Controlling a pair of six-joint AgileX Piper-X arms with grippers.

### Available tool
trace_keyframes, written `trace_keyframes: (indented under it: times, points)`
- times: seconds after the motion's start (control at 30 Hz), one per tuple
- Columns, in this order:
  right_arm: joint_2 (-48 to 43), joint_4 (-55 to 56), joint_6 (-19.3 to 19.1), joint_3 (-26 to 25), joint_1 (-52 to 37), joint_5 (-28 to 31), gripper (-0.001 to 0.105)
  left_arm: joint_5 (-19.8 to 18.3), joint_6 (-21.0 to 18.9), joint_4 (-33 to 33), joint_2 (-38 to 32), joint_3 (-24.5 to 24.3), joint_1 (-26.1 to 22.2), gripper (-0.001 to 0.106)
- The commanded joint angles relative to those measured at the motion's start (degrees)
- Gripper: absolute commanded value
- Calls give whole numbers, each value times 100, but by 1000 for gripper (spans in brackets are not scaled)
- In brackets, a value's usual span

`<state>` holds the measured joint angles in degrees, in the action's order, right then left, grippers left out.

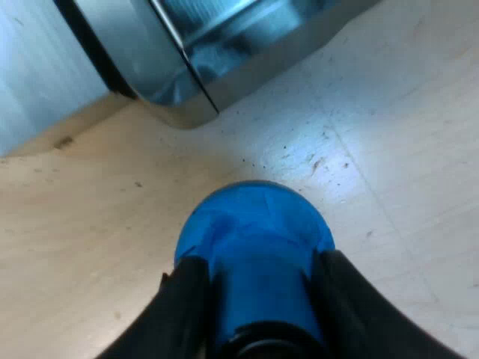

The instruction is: Grind coffee beans and then tamp

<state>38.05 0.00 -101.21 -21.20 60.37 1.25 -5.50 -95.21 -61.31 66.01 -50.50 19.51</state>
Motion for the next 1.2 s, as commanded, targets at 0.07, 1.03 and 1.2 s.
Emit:
trace_keyframes:
  times: [0.07,1.03,1.2]
  points:
    - [1,429,-12,-5,11,12,72,57,64,-238,-243,-360,236,0]
    - [-1012,887,172,996,894,1032,72,-142,-289,-121,663,-1385,3072,0]
    - [-1012,822,421,1224,1113,1330,72,-402,-289,-103,802,-1386,3076,0]
